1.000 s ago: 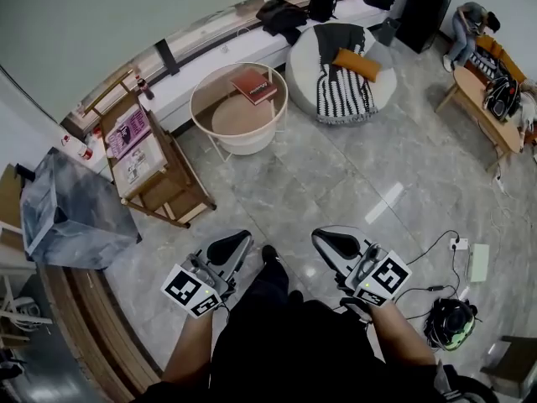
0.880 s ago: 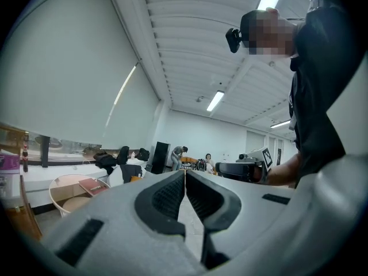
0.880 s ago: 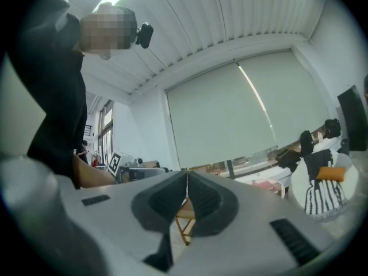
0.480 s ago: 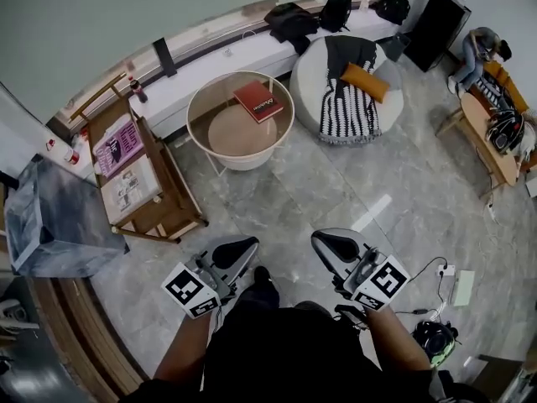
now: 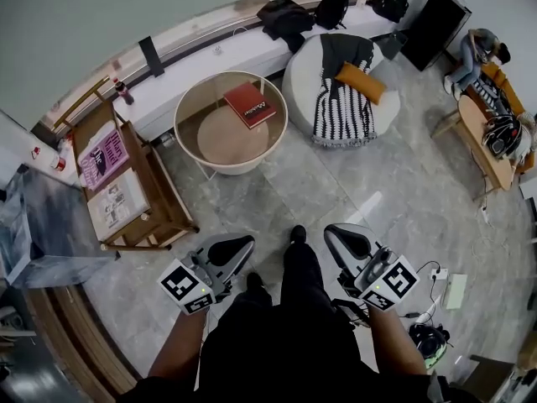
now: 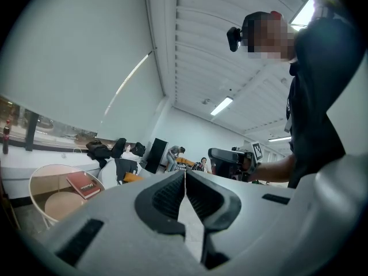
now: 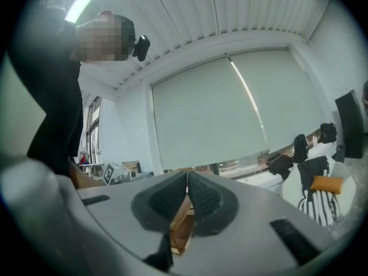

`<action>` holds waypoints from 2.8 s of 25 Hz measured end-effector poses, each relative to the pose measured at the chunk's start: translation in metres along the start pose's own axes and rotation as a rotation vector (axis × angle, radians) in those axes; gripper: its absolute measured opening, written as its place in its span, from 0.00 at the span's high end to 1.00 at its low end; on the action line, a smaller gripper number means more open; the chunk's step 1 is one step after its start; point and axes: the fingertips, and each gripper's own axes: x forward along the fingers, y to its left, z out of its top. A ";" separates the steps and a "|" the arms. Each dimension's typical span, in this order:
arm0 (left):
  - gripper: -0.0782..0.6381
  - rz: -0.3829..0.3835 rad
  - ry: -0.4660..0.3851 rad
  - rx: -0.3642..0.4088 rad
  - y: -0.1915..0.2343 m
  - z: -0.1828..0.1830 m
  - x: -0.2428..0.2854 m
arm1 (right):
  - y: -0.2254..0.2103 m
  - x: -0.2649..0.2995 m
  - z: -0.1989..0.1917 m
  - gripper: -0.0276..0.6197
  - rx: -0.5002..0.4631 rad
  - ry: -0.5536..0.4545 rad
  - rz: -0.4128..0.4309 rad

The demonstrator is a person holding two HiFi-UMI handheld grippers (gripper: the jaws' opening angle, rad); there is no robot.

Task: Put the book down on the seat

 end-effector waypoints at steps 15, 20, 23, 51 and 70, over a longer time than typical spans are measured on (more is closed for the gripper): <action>0.85 0.079 0.032 -0.001 0.104 0.038 0.137 | -0.156 0.070 0.028 0.91 -0.020 0.015 0.159; 0.85 0.103 0.028 0.042 0.121 0.068 0.189 | -0.187 0.089 0.044 0.91 -0.016 0.015 0.289; 0.85 0.140 0.012 0.038 0.132 0.077 0.203 | -0.204 0.095 0.044 0.91 -0.006 0.025 0.333; 0.85 0.256 -0.096 -0.057 0.312 0.101 0.238 | -0.320 0.239 0.050 0.91 0.049 0.095 0.336; 0.85 0.404 -0.148 -0.193 0.482 0.113 0.217 | -0.387 0.410 0.032 0.91 0.057 0.289 0.365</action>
